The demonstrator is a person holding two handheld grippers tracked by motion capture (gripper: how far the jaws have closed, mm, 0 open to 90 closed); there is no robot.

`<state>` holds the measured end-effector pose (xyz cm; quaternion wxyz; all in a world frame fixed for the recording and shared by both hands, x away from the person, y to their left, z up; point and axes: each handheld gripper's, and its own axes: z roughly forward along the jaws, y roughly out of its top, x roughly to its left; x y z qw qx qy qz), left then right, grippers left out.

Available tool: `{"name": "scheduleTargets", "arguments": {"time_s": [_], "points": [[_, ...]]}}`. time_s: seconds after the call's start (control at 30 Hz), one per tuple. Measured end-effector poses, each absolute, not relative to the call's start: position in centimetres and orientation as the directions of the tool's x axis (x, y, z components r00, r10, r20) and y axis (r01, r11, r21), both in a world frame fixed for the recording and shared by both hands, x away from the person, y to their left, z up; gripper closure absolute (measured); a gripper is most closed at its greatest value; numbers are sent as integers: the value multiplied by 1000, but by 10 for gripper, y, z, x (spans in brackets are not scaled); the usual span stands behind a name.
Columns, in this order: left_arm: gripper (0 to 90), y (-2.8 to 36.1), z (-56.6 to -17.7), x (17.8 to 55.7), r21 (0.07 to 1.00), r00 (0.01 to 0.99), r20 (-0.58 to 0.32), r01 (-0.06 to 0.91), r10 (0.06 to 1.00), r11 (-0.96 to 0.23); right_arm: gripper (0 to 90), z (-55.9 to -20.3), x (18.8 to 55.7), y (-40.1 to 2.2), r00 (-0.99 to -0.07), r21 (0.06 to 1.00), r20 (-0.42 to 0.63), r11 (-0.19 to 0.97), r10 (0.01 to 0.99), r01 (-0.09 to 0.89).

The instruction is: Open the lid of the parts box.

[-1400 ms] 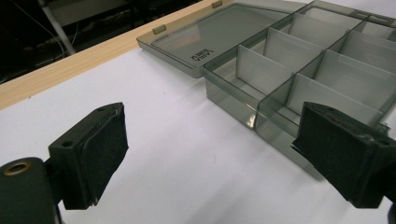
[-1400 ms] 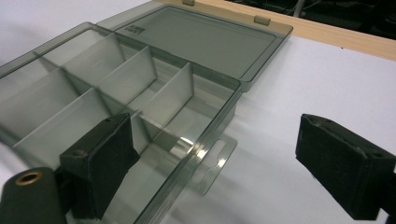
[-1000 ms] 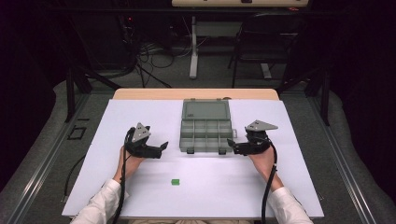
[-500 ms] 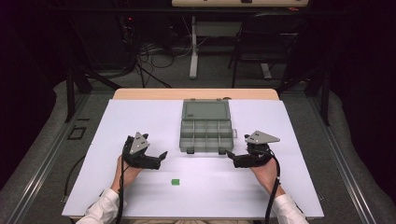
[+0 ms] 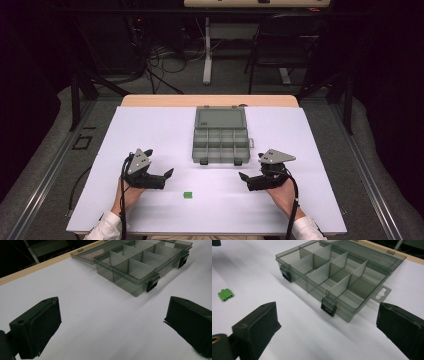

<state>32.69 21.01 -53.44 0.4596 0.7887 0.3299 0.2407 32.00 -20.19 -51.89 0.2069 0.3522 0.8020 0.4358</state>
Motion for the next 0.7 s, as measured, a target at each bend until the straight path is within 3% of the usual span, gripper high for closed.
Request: {"name": "scheduleTargets", "arguments": {"time_s": [0.7], "points": [[0,225,-538,328,892,615,49,328,787,-312,0,-522,312,-189,-724,841,-25,406,690,358]]}}
